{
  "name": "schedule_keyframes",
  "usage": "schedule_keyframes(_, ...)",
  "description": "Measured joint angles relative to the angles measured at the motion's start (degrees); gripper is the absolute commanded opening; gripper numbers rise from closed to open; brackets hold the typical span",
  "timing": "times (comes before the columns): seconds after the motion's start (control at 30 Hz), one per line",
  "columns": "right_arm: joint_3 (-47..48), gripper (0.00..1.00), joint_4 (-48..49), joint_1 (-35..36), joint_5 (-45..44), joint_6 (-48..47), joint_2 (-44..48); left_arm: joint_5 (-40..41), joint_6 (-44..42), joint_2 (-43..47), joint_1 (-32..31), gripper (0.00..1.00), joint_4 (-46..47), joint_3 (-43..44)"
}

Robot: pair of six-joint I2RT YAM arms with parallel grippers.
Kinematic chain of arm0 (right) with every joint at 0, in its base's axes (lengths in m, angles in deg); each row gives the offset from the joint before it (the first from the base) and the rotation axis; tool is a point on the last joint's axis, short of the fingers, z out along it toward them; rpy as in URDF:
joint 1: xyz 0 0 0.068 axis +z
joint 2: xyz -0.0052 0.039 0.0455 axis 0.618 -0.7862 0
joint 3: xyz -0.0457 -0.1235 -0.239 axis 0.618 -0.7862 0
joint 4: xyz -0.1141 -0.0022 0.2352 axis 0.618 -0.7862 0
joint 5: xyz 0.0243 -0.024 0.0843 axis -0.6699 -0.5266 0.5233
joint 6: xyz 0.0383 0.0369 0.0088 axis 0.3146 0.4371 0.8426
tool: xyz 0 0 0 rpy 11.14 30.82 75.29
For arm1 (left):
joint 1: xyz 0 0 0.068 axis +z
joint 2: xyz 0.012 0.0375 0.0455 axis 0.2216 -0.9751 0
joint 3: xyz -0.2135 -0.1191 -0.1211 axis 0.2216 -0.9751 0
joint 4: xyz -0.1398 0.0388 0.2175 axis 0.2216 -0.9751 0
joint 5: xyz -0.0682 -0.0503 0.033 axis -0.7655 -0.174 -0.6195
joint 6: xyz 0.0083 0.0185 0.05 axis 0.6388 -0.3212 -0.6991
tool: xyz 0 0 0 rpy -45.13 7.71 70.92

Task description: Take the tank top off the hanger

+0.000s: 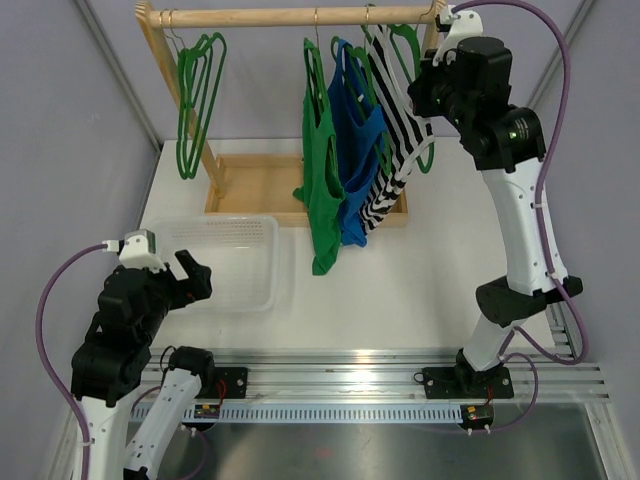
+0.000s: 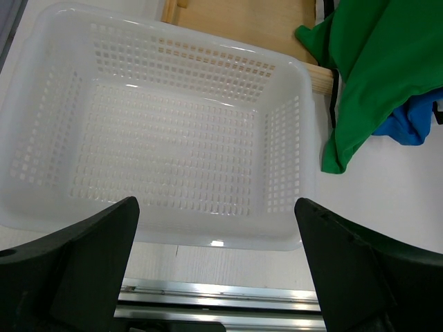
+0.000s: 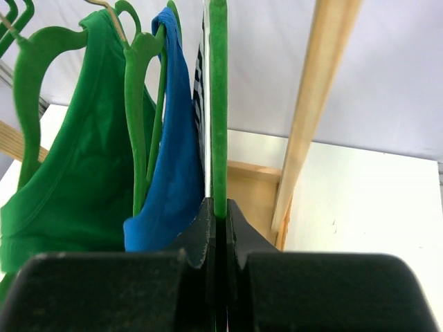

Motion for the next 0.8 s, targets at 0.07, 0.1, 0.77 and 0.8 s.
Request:
schedule_keyframes(0.07,-1.18,0.00,-0.33,0.02,-0.07,0.00,1.81,0.00,0.02,0.24,0.00,0.99,0.00,0.00)
schedule_keyframes(0.1,-2.36,0.00,-0.28,0.02,-0.11,0.02,3.08,0.00,0.00,0.31,0.00,0.99,0.00,0.00)
schedule_keyframes(0.77,-14.47,0.00,-9.79,0.04,-1.60,0.85,30.45,-1.95,0.04,0.39,0.00,0.99,1.16,-0.22)
schedule_keyframes(0.8,-13.90,0.00,-10.03,0.04,-1.95,0.81,31.39,-2.54,0.04,0.39,0.00,0.99,1.49,-0.22)
